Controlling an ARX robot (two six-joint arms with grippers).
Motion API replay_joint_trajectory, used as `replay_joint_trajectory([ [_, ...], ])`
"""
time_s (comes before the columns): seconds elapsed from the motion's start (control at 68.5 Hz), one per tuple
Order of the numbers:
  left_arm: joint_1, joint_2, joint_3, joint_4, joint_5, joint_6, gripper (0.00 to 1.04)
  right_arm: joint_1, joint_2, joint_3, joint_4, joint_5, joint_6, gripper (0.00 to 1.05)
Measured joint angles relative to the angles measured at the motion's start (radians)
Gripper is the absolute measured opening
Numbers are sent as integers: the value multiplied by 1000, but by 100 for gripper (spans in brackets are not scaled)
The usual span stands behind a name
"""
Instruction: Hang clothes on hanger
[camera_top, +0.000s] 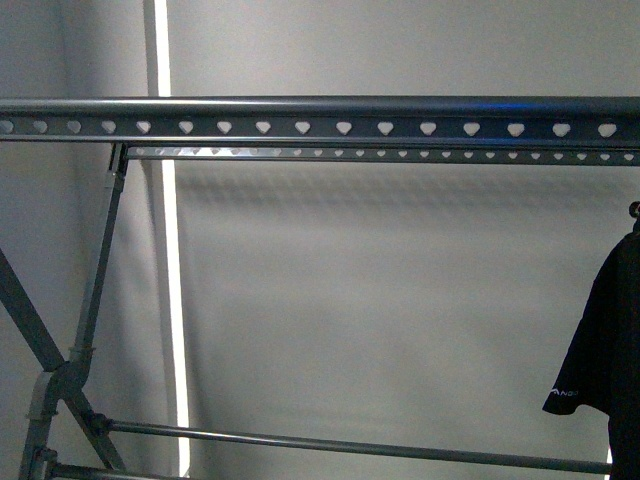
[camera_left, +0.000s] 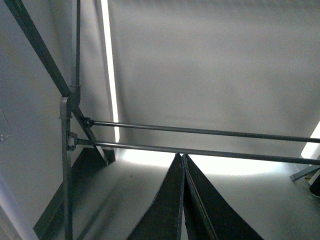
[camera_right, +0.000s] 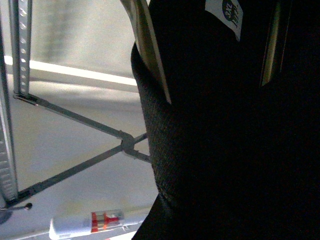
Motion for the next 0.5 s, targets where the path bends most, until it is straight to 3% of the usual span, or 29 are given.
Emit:
replay_joint_trajectory([
  [0.161,0,-63,0,-63,0,0,4,31,-26,-61,40,21,-69,6],
  [0.277,0,-117,0,-113,0,0,4,59,-91,-141,83,106,-226,32],
  [0.365,0,-140,0,-137,0,0,4,70,-162,-228,130,169,-356,46],
  [0.496,0,-176,0,-173,0,-1,4,73,-341,-452,344,280,-559,69],
])
